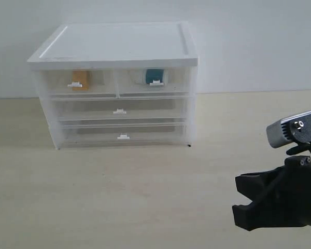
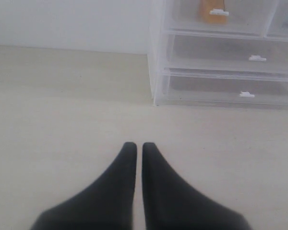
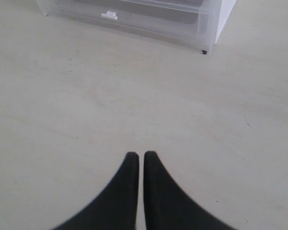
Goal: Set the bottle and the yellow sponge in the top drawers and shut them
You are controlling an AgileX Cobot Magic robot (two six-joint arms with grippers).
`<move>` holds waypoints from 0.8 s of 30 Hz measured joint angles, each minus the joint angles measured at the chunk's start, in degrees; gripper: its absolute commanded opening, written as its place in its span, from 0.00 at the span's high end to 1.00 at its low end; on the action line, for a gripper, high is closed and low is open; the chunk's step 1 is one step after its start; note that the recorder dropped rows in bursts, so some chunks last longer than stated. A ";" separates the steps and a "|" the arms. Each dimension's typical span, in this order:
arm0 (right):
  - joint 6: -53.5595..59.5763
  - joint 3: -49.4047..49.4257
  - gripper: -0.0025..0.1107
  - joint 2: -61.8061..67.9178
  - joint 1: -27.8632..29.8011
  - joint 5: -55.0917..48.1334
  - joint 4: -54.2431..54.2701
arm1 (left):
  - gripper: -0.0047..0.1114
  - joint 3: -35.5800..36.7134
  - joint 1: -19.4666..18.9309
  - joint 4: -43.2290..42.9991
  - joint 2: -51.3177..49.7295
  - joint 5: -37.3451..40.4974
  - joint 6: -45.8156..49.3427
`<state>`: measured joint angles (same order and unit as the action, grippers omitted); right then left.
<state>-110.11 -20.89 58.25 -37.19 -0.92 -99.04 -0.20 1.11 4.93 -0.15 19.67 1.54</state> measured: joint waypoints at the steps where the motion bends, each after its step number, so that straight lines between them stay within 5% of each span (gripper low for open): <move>1: 0.00 0.00 0.98 -0.66 0.00 -0.15 0.00 | 0.93 0.00 0.00 0.00 0.00 0.00 0.00; 17: 0.84 7.40 0.98 -37.26 0.27 2.63 -0.20 | 0.93 0.00 0.00 0.00 0.00 0.00 0.00; 24: 0.84 16.25 0.98 -47.18 6.46 2.63 -0.43 | 0.93 0.00 0.00 0.00 0.00 0.00 0.00</move>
<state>-109.27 -4.65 11.08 -30.72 1.71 -99.46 -0.20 1.11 4.93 -0.15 19.67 1.54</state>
